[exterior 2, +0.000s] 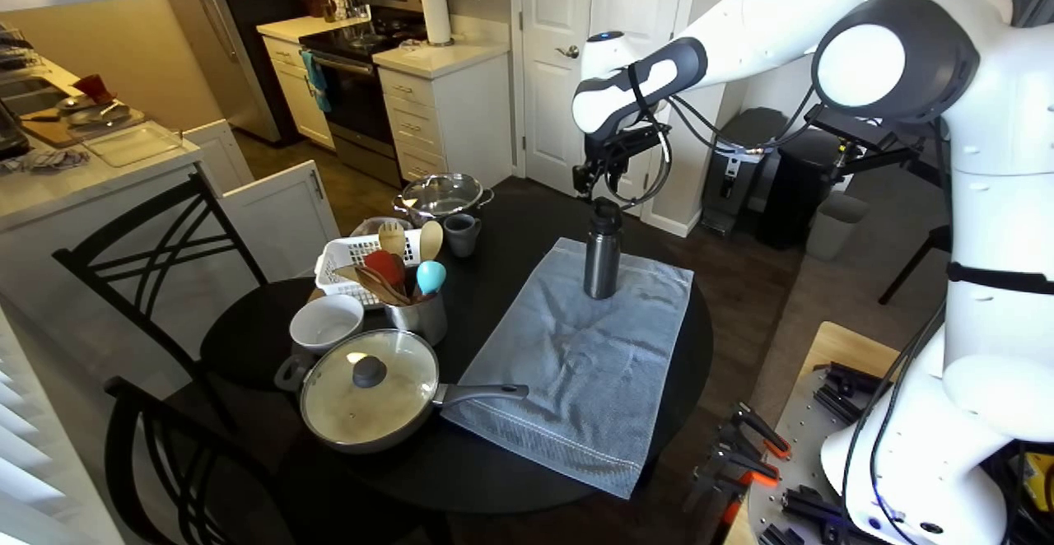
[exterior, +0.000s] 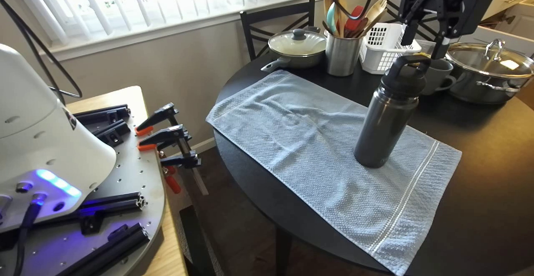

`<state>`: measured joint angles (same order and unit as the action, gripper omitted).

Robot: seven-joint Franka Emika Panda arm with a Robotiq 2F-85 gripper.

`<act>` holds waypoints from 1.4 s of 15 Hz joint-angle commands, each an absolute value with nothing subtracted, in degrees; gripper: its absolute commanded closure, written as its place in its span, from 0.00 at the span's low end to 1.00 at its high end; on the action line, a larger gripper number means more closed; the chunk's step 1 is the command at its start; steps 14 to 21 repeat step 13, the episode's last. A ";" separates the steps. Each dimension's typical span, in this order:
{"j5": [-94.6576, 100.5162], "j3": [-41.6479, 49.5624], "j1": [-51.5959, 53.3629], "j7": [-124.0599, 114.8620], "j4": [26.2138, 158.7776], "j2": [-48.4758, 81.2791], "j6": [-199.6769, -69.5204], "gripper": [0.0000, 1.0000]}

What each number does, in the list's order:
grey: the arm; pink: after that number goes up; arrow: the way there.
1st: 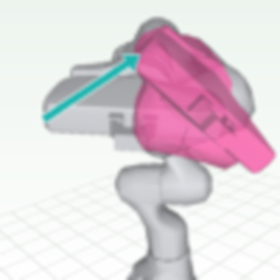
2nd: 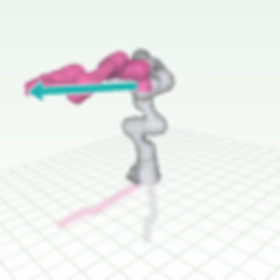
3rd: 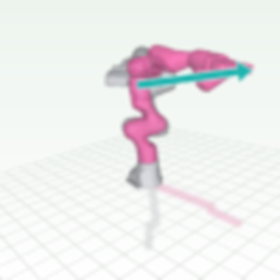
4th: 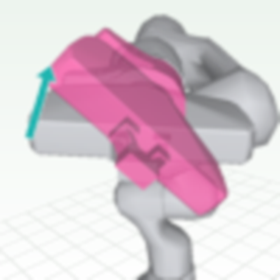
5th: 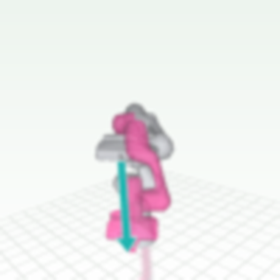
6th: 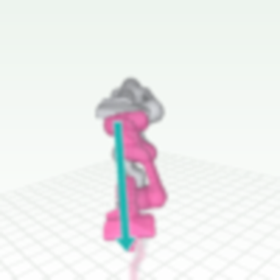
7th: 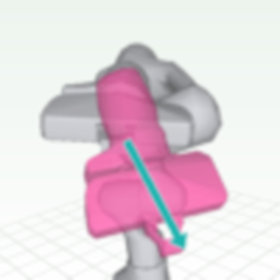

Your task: Put the lid onto the water bottle

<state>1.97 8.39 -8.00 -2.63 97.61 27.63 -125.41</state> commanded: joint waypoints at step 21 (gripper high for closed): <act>2.30 8.08 -8.13 -2.65 96.31 27.19 -125.19 0.00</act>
